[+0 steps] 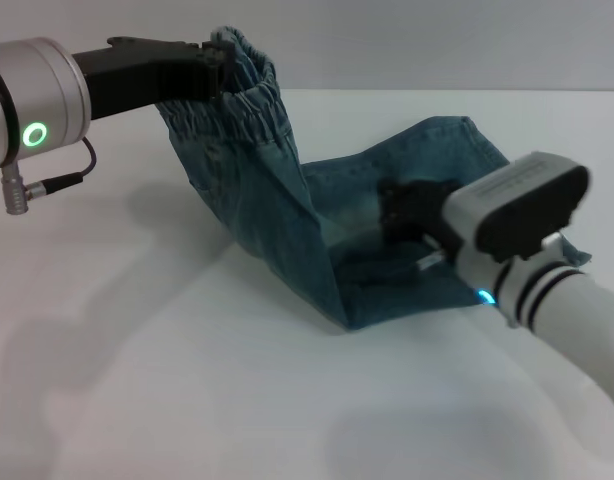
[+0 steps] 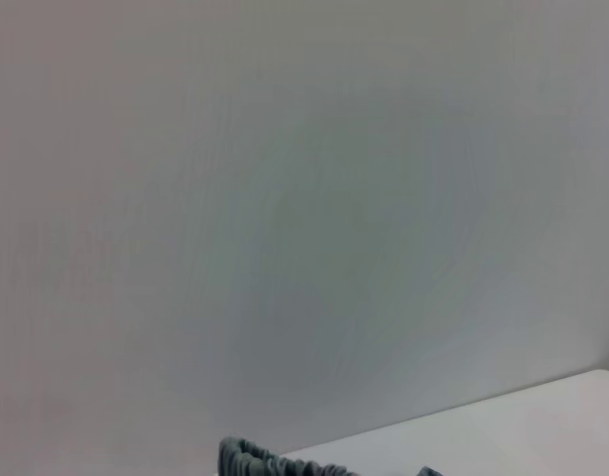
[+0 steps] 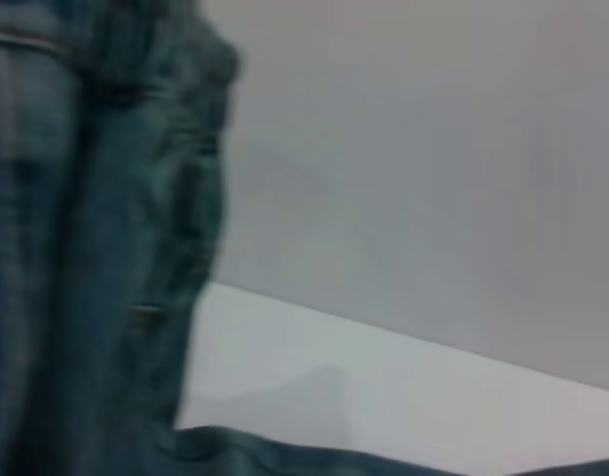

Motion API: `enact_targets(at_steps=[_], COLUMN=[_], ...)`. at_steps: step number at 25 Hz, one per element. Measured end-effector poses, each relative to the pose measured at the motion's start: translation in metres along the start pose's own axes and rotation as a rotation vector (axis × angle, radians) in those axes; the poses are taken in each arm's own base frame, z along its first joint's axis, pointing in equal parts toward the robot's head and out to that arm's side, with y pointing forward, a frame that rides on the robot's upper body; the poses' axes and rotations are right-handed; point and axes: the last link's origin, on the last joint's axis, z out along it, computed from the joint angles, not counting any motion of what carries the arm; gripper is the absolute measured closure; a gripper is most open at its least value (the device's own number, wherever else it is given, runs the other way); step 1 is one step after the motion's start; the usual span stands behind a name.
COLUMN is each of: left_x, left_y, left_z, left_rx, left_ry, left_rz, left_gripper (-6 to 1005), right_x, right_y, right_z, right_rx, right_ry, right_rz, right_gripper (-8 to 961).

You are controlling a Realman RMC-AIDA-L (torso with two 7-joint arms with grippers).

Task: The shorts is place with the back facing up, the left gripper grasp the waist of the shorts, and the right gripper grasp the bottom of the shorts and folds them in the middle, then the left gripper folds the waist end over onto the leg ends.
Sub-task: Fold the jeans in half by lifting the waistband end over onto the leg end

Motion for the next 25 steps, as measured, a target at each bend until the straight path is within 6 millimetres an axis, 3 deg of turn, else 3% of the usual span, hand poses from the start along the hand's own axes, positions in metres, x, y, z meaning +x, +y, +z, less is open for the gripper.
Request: enact_targets(at_steps=[10, 17, 25], left_x=[0.001, 0.002, 0.007], left_y=[0.003, 0.002, 0.007], left_z=[0.001, 0.0, 0.0], left_rx=[-0.008, -0.006, -0.02], left_ry=[0.005, 0.01, 0.023], left_rz=[0.014, 0.014, 0.023], left_gripper=[982, 982, 983], right_x=[0.0, 0.006, 0.005], right_y=[-0.01, -0.028, -0.023], right_z=[-0.009, -0.012, -0.009], right_rx=[0.041, 0.103, 0.088], right_ry=[-0.062, -0.049, -0.041], right_rz=[-0.029, -0.002, -0.003], right_gripper=[904, 900, 896])
